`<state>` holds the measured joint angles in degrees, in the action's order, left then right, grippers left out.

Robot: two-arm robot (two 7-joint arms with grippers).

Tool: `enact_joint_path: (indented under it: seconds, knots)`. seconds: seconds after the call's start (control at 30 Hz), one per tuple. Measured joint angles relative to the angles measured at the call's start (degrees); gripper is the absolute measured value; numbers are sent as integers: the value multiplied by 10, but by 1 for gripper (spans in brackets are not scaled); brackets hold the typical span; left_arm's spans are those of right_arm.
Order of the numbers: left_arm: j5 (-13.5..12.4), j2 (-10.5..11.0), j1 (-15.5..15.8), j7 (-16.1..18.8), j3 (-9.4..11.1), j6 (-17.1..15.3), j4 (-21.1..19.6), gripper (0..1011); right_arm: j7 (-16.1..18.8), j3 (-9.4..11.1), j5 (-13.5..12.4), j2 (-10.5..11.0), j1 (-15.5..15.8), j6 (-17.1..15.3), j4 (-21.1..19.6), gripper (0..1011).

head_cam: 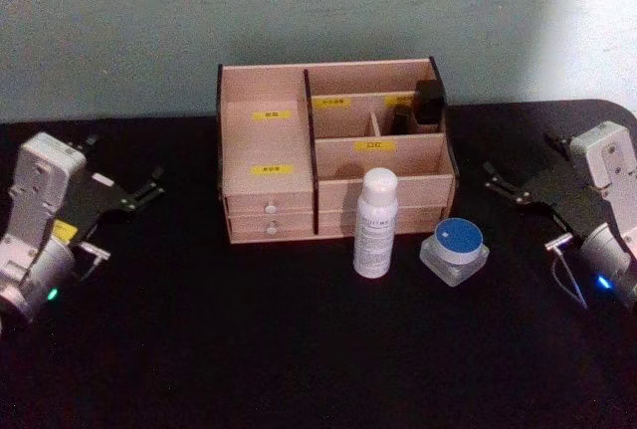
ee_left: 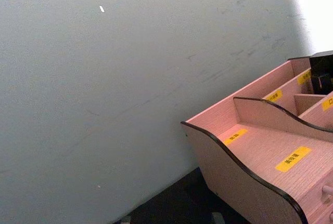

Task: Pick up the facial cleanser and watermelon frost from the table and place them into the tiered storage box.

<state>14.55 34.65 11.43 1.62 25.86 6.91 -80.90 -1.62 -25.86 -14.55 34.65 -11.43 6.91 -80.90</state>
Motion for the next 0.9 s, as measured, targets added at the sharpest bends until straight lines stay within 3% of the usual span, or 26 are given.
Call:
enact_joint_path:
  seconds: [0.9]
  knots:
    - [0, 0, 0, 0, 0, 0, 0, 1001, 0, 0, 0, 0, 0, 0, 0, 1003]
